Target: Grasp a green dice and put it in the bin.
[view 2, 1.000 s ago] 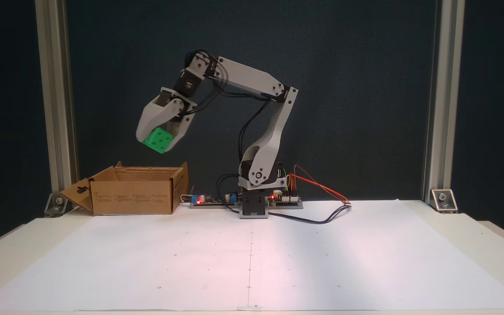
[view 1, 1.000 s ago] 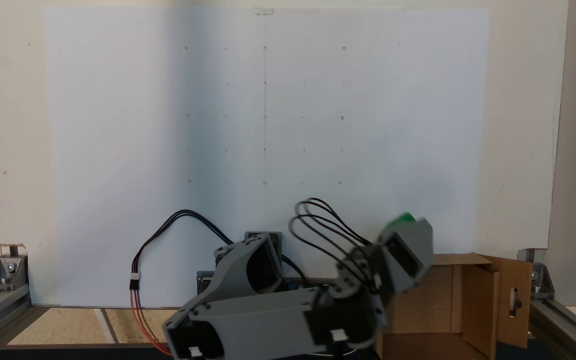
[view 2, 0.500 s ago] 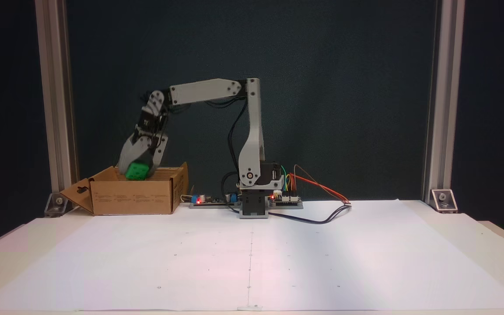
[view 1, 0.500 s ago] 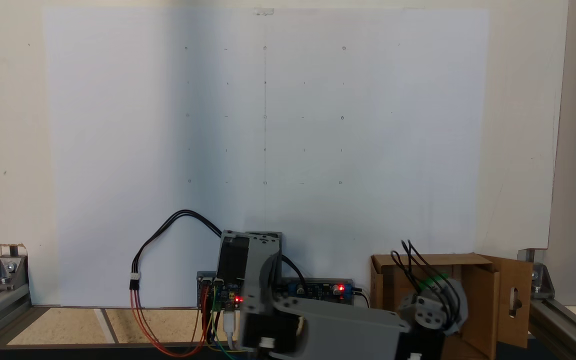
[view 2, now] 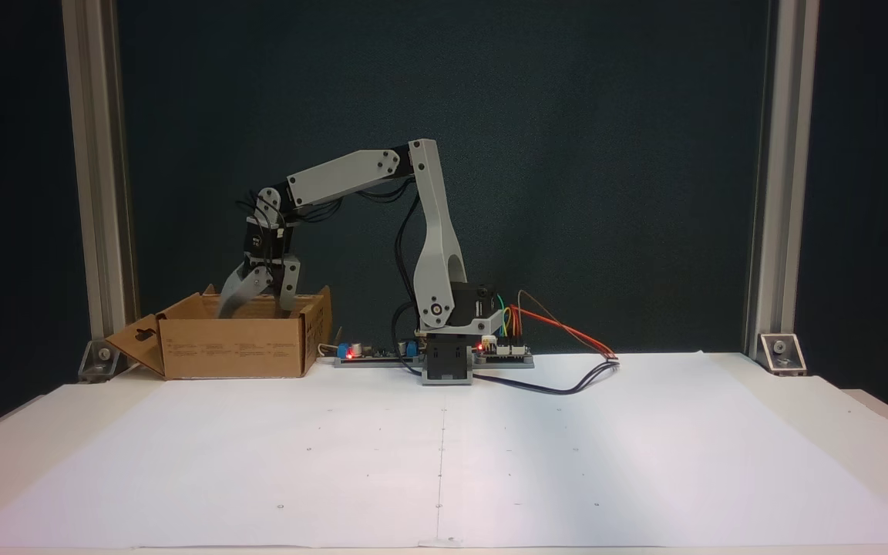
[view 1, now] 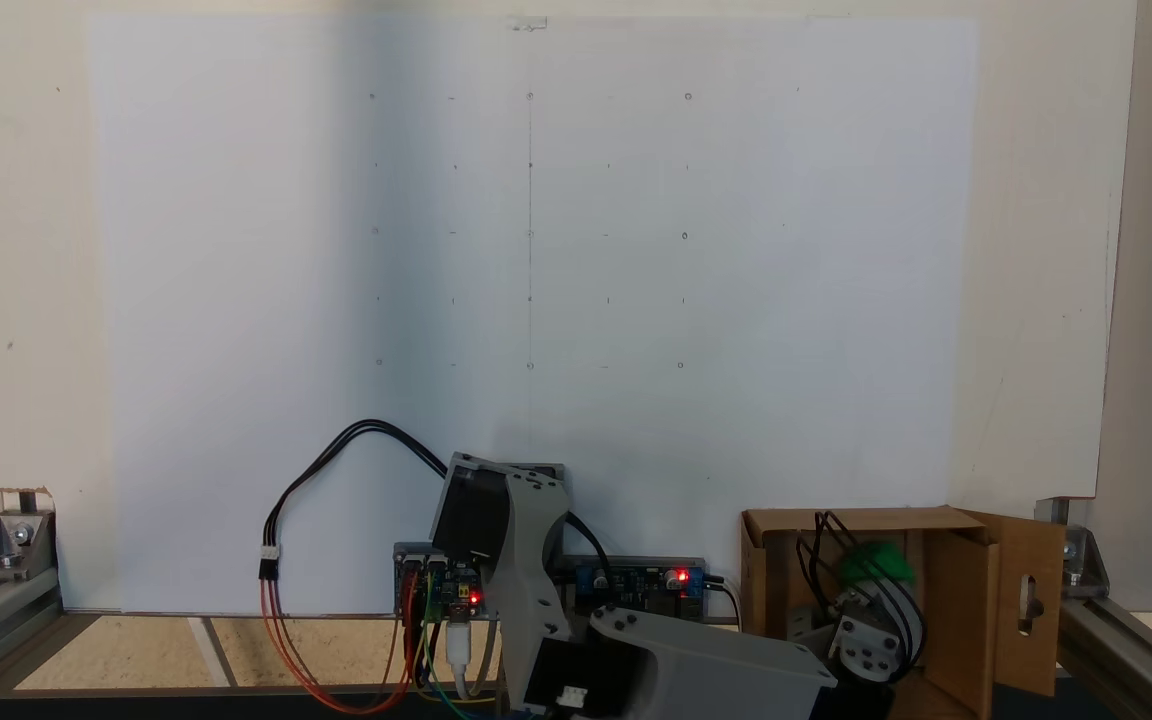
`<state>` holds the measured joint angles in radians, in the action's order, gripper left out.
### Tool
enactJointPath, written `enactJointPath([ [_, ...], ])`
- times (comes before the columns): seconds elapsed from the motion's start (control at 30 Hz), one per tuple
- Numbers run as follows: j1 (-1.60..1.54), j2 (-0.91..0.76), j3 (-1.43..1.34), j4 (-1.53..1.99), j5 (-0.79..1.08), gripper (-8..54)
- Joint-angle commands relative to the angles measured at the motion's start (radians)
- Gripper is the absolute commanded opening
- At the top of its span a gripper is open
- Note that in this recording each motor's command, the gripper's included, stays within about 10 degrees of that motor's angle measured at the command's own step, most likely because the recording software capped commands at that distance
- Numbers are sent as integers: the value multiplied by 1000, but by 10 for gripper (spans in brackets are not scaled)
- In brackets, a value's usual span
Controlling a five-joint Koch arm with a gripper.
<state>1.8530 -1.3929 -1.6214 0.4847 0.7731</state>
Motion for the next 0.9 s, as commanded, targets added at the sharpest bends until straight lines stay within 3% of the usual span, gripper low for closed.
enactJointPath([
  [0.0, -14, -92, 67, -52, -135, 348],
  [0.1, -98, -175, 129, -64, -268, 386],
  [0.27, -299, -324, 163, -63, -472, 387],
  [0.47, -703, -506, 127, -55, -750, 436],
  [0.87, -1508, -795, -169, -61, -811, 438],
])
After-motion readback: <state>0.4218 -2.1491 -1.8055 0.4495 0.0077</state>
